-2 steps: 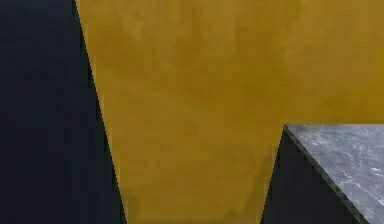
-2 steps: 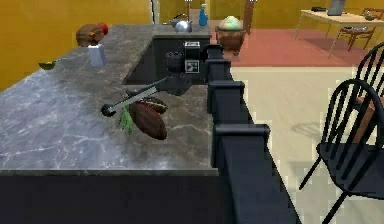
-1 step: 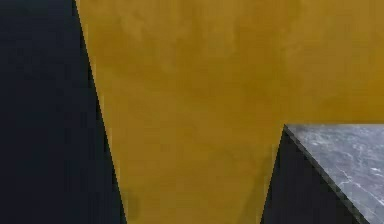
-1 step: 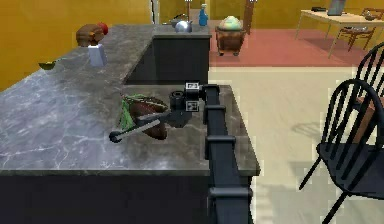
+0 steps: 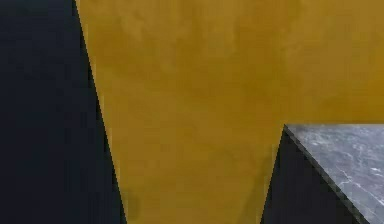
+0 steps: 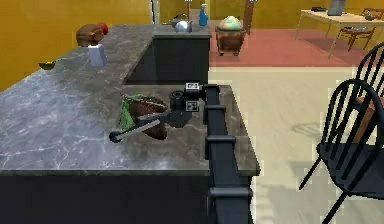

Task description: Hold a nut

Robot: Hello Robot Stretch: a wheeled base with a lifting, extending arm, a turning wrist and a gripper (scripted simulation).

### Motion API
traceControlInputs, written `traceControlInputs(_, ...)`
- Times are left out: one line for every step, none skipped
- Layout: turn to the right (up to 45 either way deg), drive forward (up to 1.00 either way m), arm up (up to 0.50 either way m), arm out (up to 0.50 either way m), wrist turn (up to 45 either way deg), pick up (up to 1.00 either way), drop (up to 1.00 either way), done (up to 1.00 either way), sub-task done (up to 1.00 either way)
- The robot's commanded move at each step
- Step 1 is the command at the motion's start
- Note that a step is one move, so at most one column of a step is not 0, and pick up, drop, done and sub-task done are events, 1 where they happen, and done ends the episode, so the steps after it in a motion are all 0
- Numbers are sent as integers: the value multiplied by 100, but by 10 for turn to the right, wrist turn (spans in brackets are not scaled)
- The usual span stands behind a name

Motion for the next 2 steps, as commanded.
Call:
traceControlInputs(0, 0, 10, 0, 0, 0, 0, 0, 0)
traceControlInputs(0, 0, 0, 0, 0, 0, 0, 100, 0)
